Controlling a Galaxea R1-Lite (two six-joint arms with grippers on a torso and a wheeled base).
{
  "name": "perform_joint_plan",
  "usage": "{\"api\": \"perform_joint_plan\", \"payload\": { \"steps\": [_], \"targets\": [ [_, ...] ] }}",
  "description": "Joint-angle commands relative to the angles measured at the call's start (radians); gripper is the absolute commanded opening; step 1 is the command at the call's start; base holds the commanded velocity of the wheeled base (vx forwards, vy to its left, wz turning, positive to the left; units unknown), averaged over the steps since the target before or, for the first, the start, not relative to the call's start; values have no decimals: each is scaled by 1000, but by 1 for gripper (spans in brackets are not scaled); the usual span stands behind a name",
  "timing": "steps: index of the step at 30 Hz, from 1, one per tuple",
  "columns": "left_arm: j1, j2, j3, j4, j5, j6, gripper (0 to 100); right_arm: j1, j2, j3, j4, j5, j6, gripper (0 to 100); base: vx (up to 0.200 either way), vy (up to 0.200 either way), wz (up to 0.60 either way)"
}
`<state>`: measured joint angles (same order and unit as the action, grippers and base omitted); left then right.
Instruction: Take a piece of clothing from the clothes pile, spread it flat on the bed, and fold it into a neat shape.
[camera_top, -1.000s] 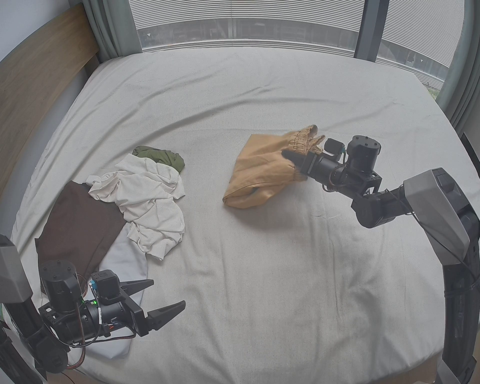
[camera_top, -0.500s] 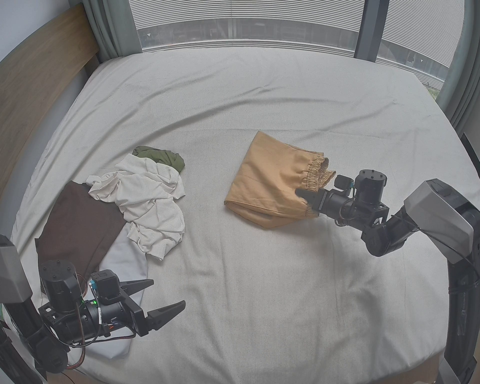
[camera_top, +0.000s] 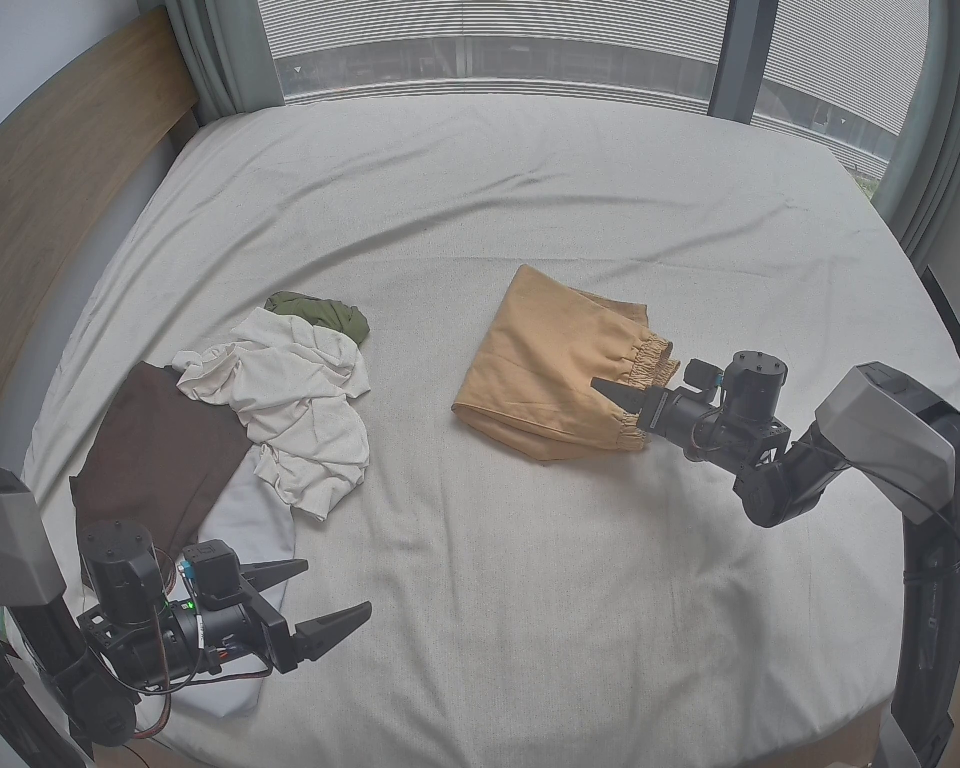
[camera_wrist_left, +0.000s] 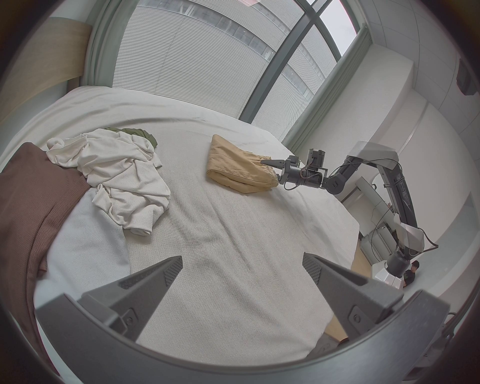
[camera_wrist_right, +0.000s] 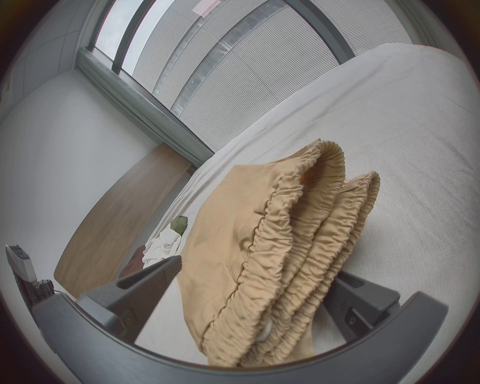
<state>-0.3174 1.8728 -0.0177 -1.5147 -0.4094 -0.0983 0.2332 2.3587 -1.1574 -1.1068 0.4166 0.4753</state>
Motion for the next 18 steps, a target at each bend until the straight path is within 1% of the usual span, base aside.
{"api": "perform_joint_plan", "payload": {
  "steps": [1, 3, 5, 6, 7, 8, 10, 11, 13, 18],
  "targets": [
    [-5, -23, 18, -39, 0, -41, 100, -18, -145, 162, -19, -5, -49, 100, 0, 0, 0],
    [-9, -70, 18, -39, -9, -66, 100, -29, -208, 226, -19, -5, -67, 100, 0, 0, 0],
    [-14, -144, 15, -39, -28, -138, 100, -43, -282, 294, -19, -5, -81, 100, 0, 0, 0],
    [-14, -144, 15, -39, -28, -138, 100, -43, -282, 294, -19, -5, -81, 100, 0, 0, 0],
    [-23, -213, 1, -39, -54, -224, 100, -55, -360, 358, -19, -5, -90, 100, 0, 0, 0],
    [-23, -264, -10, -39, -68, -265, 100, -63, -424, 410, -19, -5, -92, 100, 0, 0, 0],
    [-26, -316, -11, -38, -72, -281, 100, -72, -509, 472, -18, -5, -93, 100, 0, 0, 0],
    [-26, -316, -11, -38, -72, -281, 100, -72, -509, 472, -18, -5, -93, 100, 0, 0, 0],
    [-38, -400, -15, -38, -74, -282, 100, -84, -641, 562, -5, -5, -101, 100, 0, 0, 0],
    [-35, -465, -19, -36, -68, -282, 100, -94, -771, 627, 1, -4, -116, 100, 0, 0, 0]
  ]
}}
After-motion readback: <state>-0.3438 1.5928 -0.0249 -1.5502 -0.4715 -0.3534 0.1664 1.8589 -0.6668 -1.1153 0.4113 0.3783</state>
